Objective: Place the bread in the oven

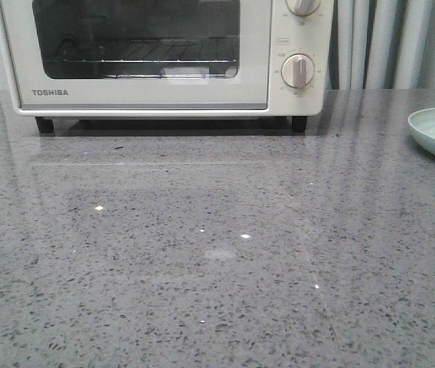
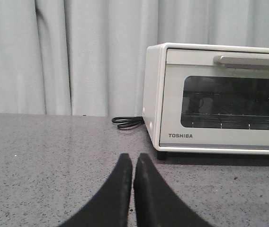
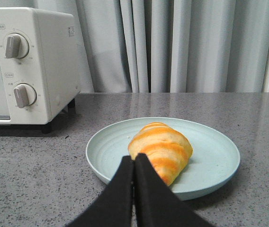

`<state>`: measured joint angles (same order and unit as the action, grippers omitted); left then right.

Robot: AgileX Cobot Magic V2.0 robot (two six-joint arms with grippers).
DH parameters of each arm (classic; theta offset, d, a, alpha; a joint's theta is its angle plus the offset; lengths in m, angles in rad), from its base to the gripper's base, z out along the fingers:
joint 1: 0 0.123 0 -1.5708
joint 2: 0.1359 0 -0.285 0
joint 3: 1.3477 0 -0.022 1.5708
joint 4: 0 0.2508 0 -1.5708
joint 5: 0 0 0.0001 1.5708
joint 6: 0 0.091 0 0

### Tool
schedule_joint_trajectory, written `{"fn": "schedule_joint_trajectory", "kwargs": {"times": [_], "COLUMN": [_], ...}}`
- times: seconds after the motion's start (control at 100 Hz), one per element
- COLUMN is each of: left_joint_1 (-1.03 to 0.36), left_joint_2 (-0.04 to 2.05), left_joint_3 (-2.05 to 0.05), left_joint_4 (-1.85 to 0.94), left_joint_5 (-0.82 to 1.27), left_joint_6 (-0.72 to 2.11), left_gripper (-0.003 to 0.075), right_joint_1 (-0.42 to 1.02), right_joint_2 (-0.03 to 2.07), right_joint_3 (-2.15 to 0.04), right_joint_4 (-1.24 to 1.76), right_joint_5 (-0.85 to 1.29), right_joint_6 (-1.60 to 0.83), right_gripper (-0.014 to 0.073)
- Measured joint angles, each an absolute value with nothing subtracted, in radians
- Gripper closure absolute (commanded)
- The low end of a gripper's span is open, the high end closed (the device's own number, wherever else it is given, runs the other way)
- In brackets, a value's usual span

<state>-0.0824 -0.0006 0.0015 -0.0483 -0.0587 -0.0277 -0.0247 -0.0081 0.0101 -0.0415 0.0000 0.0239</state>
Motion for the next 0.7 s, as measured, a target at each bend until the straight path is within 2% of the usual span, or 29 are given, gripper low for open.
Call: {"fn": "schedule_joint_trajectory", "kwargs": {"times": [0.28,0.7], "left_joint_1": [-0.082,-0.082], "left_joint_2": [-0.001,-0.001], "left_joint_3": [0.002,0.002], "left_joint_4": [-0.085,-0.185], "left_joint_5": [-0.099,-0.188], "left_joint_6": [-0.028,-0.118], "left_gripper": [0.0742,0.0742], "right_joint_1": [-0.025,-0.025], "right_joint_2": [-0.008,-0.008], "right_joint_3": [0.010,0.010], "right_joint_4": [-0.023,0.000], "right_joint_5": [-0.074,-0.193], "right_joint_6": [0.043,0.421], "right_gripper": [0.0643,0.0643]}}
